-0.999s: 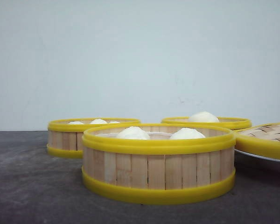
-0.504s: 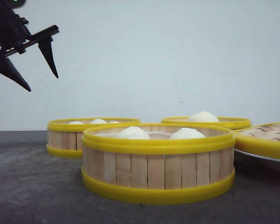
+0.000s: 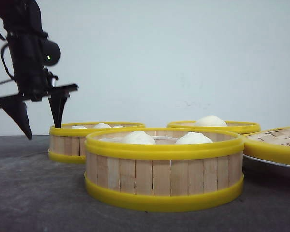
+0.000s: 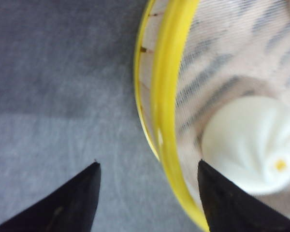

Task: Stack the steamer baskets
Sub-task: 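Lower the left gripper onto the rim of the farther bun-filled steamer basket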

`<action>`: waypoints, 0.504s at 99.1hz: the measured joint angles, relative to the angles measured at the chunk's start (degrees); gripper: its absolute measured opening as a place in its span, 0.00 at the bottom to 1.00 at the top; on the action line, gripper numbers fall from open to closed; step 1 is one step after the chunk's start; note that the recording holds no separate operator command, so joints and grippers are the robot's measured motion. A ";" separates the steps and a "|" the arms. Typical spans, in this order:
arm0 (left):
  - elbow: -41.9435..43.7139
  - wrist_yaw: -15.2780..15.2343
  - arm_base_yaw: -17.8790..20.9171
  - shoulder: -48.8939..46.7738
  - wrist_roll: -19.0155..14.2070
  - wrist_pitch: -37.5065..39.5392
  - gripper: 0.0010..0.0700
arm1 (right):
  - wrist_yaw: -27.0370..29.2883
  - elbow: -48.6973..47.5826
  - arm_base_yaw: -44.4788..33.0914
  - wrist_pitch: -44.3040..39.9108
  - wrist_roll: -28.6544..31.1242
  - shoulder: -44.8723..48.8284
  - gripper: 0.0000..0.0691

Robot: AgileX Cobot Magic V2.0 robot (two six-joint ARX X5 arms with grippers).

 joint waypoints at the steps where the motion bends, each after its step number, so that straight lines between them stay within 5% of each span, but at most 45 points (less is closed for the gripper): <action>1: 0.00 0.00 -0.02 0.04 0.00 0.20 0.53 | 0.00 0.00 0.00 -0.02 0.04 0.00 0.01; 11: 0.11 -0.07 -0.11 0.46 0.00 1.57 0.48 | -0.52 0.00 0.00 -0.48 0.26 0.00 0.01; 39: 0.48 -0.26 -1.01 1.46 -0.11 4.57 0.10 | -1.03 0.00 0.00 -3.10 0.35 0.00 0.01; 50: 0.48 -0.39 -1.01 1.46 -0.26 5.73 0.04 | -1.03 0.00 0.00 -4.98 0.35 0.00 0.01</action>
